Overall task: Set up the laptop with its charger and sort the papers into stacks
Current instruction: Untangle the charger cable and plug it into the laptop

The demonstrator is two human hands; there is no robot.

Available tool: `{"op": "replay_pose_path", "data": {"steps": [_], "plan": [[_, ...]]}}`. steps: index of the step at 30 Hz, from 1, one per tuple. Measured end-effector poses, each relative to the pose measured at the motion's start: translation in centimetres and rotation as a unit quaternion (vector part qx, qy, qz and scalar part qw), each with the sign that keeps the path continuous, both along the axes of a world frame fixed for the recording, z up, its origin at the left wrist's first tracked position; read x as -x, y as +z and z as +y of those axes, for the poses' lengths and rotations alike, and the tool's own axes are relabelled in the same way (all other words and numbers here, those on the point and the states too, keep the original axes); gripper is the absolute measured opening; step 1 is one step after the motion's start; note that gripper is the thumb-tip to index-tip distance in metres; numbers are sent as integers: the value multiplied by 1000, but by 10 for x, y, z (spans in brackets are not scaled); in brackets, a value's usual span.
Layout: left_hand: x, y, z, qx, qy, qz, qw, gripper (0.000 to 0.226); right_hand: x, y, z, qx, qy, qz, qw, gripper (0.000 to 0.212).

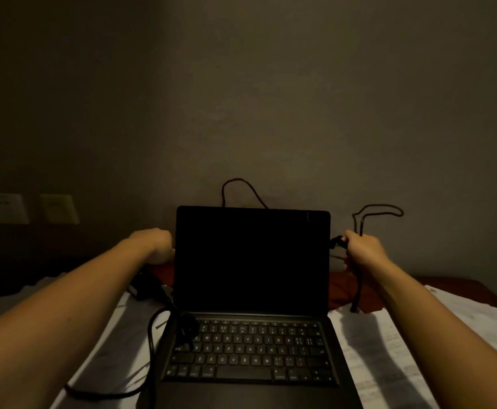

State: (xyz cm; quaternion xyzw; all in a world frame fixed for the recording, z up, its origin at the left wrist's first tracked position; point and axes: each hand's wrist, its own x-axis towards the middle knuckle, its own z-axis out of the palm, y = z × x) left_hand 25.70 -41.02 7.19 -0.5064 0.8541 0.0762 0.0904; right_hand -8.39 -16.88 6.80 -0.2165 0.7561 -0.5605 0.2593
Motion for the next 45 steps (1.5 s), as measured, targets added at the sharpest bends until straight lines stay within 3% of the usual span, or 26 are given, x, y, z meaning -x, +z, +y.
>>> {"op": "replay_pose_path", "data": {"steps": [5,9,11,13,15,17,19,21,24,27,30,31,33,35,36,38,40,43,45], "plan": [[-15,-9,28,20,-36,-76,996,35,-2,-21,23,-44,-23,-20,999,19],[-13,8,71,104,-40,-110,988,17,-6,-32,48,12,-31,-23,999,14],[-1,17,100,192,-52,-103,975,13,-11,-34,60,55,-36,-7,998,26],[22,21,133,218,-78,-46,972,19,-20,-32,72,90,-34,2,995,30],[55,19,167,148,-103,50,982,36,-27,-30,83,126,-37,-40,991,29],[93,13,205,4,-113,167,979,44,-35,-29,93,175,-30,-111,978,22],[129,1,238,-112,-139,252,951,43,-41,-30,104,224,-20,-177,958,17],[159,-20,262,-197,-177,277,924,50,-41,-33,112,257,5,-224,940,16],[189,-55,285,-253,-215,287,899,48,-35,-33,119,281,31,-242,928,19],[205,-82,297,-271,-195,365,869,27,-28,-32,123,310,36,-275,909,13],[210,-91,301,-306,-162,443,827,21,-20,-29,127,336,39,-316,886,12],[209,-90,301,-317,-151,470,810,22,-16,-28,127,326,46,-301,895,16],[204,-83,297,-323,-134,527,774,24,-7,-29,128,259,46,-196,944,26],[195,-76,287,-284,-136,577,754,25,5,-34,129,163,32,8,986,32],[190,-72,282,-258,-136,589,754,26,14,-38,128,122,30,125,984,34],[183,-66,271,-216,-128,593,765,27,36,-48,124,53,37,310,949,33],[178,-61,264,-173,-118,581,786,29,63,-57,115,-48,59,401,913,25],[174,-57,257,-107,-121,514,843,34,88,-66,110,-324,94,417,844,50],[174,-58,256,-69,-142,435,886,34,86,-64,113,-411,89,417,805,68]]}}
